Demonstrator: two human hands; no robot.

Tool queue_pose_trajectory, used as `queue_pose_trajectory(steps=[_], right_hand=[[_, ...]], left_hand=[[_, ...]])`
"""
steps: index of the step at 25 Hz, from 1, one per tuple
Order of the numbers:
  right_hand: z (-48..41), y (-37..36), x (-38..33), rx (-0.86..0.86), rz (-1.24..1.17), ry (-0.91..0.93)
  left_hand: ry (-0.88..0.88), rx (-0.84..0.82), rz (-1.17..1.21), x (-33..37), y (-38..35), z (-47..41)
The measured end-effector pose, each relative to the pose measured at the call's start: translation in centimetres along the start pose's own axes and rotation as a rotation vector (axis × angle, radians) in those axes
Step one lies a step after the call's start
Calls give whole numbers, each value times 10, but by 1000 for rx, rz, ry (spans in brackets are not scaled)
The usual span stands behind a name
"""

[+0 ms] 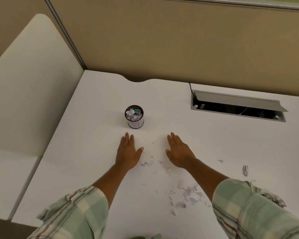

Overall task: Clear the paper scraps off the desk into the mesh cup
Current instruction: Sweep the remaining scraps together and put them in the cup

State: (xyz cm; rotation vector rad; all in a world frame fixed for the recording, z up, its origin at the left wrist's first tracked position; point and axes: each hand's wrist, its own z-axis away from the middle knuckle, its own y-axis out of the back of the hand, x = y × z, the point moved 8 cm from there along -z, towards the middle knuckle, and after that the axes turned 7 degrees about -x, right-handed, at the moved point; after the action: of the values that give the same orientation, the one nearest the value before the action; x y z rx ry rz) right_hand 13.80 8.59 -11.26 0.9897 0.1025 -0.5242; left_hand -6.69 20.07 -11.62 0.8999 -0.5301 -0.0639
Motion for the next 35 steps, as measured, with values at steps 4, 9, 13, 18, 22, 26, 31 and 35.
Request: queue_pose_trajectory(steps=[4, 9, 13, 18, 22, 26, 31, 35], right_hand=[[-27, -12, -17, -137, -4, -23], [-30, -35, -50, -164, 169, 95], [-12, -49, -58, -162, 250, 189], [26, -68, -49, -150, 279, 271], [57, -81, -27, -154, 269, 285], [87, -93, 1, -161, 262, 277], [126, -102, 39, -152, 275, 261], [154, -90, 68, -111, 118, 244]], left_hand=[[-45, -177, -133, -2, -10, -17], [-149, -173, -225, 9, -29, -7], [-211, -162, -253, 15, -64, 30], [-168, -124, -201, 31, -105, 71], [-161, -140, -214, 52, -128, 92], [-197, -183, -226, 76, -147, 110], [-255, -236, -250, 102, -184, 135], [-330, -198, -132, 118, -187, 146]])
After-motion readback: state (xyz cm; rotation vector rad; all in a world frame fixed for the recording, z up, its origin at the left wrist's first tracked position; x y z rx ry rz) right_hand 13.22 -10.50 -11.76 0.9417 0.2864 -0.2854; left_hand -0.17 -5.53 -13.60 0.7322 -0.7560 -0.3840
